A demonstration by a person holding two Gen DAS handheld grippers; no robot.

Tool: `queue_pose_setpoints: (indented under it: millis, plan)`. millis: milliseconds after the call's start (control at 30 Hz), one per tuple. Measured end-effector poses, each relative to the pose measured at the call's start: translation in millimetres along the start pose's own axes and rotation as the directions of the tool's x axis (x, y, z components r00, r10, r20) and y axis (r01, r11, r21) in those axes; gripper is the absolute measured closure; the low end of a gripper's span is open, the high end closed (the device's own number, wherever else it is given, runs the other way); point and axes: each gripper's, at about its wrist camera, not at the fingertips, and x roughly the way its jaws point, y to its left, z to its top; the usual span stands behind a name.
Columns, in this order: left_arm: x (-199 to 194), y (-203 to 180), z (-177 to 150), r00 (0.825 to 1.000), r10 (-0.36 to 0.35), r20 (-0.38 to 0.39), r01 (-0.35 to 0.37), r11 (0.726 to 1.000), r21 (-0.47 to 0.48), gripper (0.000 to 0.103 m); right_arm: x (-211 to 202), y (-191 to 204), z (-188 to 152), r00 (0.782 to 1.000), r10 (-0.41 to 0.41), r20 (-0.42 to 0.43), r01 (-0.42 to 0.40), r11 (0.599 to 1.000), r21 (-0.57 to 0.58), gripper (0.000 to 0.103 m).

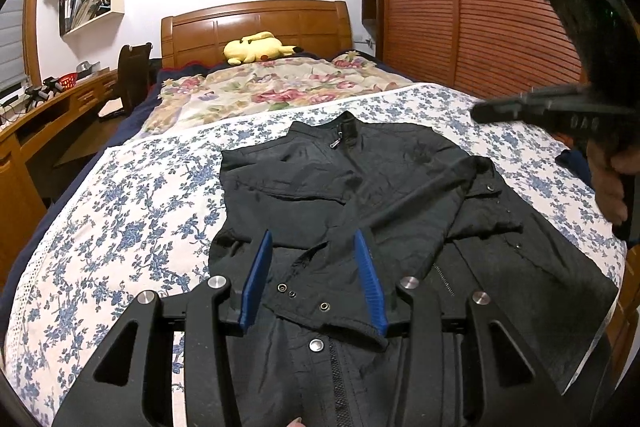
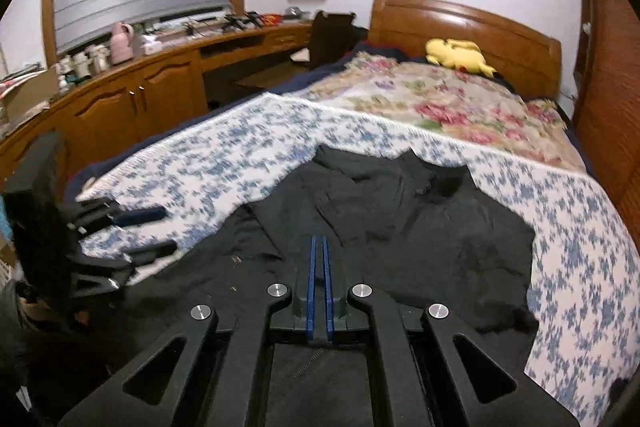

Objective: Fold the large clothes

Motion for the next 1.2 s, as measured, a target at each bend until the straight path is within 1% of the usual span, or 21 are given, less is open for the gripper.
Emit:
queue_pose_setpoints:
  millis: [100, 133, 167, 233, 267, 333, 433, 533, 600, 700, 733, 800, 833, 900, 1067, 1200]
  plan:
    - [1.4, 2.6, -1.8, 1.0, 0.008, -0.009, -0.008, 1.0, 0.002, 0.059, 17.3, 2.8, -10.8, 0.999, -0.005, -0.037, 0.006, 1.0, 0.021, 0.095]
    - [1.4, 4.1, -2.6, 1.0, 0.011, -0.01, -0.011, 1.0, 0.002, 0.059, 23.2, 5.5, -13.3, 0.999, -0.004, -0.052, 0.006, 1.0, 0.027, 0.09]
    - [1.2, 6.0, -3.4, 1.0, 0.015, -0.012, -0.015, 1.0, 0.001, 0.059, 30.5, 7.1, -17.0, 0.998, -0.002, -0.069, 0.004, 0.999, 0.034, 0.08]
    - [0.5, 10.5, -5.4, 1.0, 0.023, -0.014, -0.023, 1.0, -0.002, 0.059, 44.7, 14.7, -24.0, 0.996, 0.015, -0.091, -0.011, 0.999, 0.046, 0.067]
    - [0.2, 13.0, -6.3, 0.999, 0.028, -0.016, -0.028, 1.0, -0.006, 0.059, 52.8, 19.2, -25.4, 0.994, 0.03, -0.101, -0.026, 0.998, 0.049, 0.064]
    - [0.7, 16.6, -8.2, 0.999, 0.035, -0.021, -0.035, 0.999, -0.012, 0.059, 68.4, 31.1, -31.1, 0.991, 0.055, -0.125, -0.05, 0.998, 0.045, 0.06]
    - [0.6, 22.6, -11.2, 0.999, 0.046, -0.027, -0.047, 0.999, -0.019, 0.059, 91.5, 55.1, -35.9, 0.979, 0.122, -0.166, -0.116, 0.992, 0.049, 0.059]
    - [-0.3, 29.0, -13.9, 0.998, 0.051, -0.031, -0.052, 0.998, -0.029, 0.059, 109.0, 75.8, -34.5, 0.969, 0.148, -0.196, -0.144, 0.989, 0.034, 0.059]
    - [1.8, 30.3, -15.4, 0.998, 0.042, -0.041, -0.043, 0.998, -0.039, 0.059, 115.1, 81.9, -31.7, 0.969, 0.147, -0.197, -0.143, 0.989, 0.031, 0.059]
    - [9.0, 29.6, -19.6, 0.998, 0.023, -0.066, -0.026, 0.999, -0.046, 0.059, 119.8, 78.0, -31.3, 0.974, 0.117, -0.195, -0.11, 0.993, 0.043, 0.059]
    - [13.4, 28.3, -21.9, 0.997, 0.007, -0.08, -0.011, 0.999, -0.052, 0.059, 119.5, 74.6, -32.1, 0.976, 0.101, -0.192, -0.093, 0.994, 0.049, 0.059]
    - [21.5, 25.0, -26.0, 0.994, -0.012, -0.11, 0.006, 0.998, -0.057, 0.059, 116.6, 64.9, -38.9, 0.98, 0.068, -0.186, -0.057, 0.996, 0.063, 0.059]
    - [25.4, 22.7, -28.3, 0.992, -0.017, -0.123, 0.011, 0.998, -0.055, 0.059, 112.2, 59.6, -48.2, 0.982, 0.053, -0.183, -0.041, 0.997, 0.07, 0.059]
    - [33.5, 16.0, -32.5, 0.989, -0.015, -0.149, 0.009, 0.999, -0.044, 0.059, 107.2, 49.2, -54.6, 0.984, 0.028, -0.178, -0.011, 0.996, 0.093, 0.059]
    - [49.0, 1.1, -36.6, 0.981, -0.039, -0.189, 0.032, 0.999, -0.038, 0.059, 89.2, 27.9, -69.8, 0.985, -0.036, -0.171, 0.06, 0.988, 0.139, 0.059]
    - [55.9, -10.3, -40.5, 0.975, -0.043, -0.219, 0.039, 0.999, -0.021, 0.059, 71.4, 10.2, -84.2, 0.978, -0.099, -0.181, 0.13, 0.977, 0.168, 0.059]
